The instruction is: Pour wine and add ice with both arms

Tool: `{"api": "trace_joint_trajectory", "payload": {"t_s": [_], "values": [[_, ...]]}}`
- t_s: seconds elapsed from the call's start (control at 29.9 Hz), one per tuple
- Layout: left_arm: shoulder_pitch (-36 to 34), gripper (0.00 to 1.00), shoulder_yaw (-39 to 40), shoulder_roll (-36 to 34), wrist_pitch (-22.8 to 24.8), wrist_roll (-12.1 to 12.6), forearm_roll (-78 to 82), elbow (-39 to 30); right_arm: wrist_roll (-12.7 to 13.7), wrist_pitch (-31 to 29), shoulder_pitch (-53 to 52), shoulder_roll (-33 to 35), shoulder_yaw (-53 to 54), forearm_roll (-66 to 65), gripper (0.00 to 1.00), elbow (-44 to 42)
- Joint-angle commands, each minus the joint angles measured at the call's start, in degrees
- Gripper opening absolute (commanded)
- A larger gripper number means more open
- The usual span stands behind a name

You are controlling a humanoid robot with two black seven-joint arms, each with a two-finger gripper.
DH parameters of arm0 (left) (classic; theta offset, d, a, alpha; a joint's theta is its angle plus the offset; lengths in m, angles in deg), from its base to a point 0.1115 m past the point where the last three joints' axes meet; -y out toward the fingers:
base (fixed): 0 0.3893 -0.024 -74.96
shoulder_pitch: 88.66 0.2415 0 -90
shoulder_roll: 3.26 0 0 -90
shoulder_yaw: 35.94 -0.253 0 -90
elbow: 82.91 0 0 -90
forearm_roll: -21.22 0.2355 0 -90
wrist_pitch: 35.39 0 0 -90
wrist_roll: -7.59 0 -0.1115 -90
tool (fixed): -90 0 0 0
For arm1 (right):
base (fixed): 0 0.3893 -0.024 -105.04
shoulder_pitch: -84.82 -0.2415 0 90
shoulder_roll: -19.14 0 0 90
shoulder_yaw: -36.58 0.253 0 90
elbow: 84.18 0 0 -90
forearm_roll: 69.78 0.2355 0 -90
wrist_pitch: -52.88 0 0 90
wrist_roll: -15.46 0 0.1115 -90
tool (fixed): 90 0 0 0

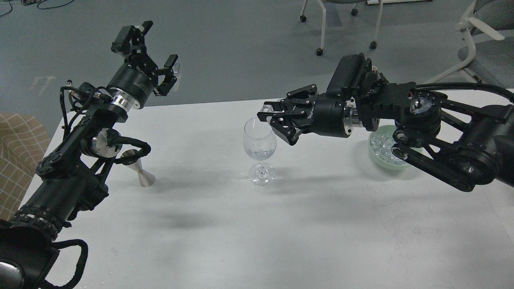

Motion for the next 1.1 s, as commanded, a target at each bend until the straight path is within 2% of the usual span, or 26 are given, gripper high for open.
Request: {"api": "trace_joint_trajectory", "payload": {"t_s": [0.0, 0.23, 0.4, 0.84, 0.97, 1.07], "values": [[0.1, 0.98, 0.0, 0.0, 0.0, 0.0, 0.0, 0.0, -0.4, 0.0, 0.0, -0.1, 0.0, 0.3, 0.0, 0.1], [0.1, 0.98, 0.0, 0.1, 0.0, 0.0, -0.1, 0.0, -0.4, -0.1, 0.4, -2.2, -0.2, 0.3, 0.04, 0.0], [0.0, 0.98, 0.0, 0.0, 0.0, 0.0, -0.1, 0.0, 0.0, -0.1, 0.6, -3.9, -0.3, 0.0, 0.15, -0.8], [0.0, 0.98, 0.0, 0.3, 0.0, 0.0, -0.1, 0.0, 0.2, 0.0, 0.7, -4.6, -0.2, 0.0, 0.21, -3.1], [0.0, 0.98, 0.0, 0.4, 0.0, 0.0, -0.1, 0.1, 0.2, 0.0, 0.7, -5.2, -0.1, 0.0, 0.33, -3.1], [0.0, 0.98, 0.0, 0.4, 0.0, 0.0, -0.1, 0.1, 0.0, 0.0, 0.7, -5.3, 0.0, 0.2, 0.34, -3.1]]}}
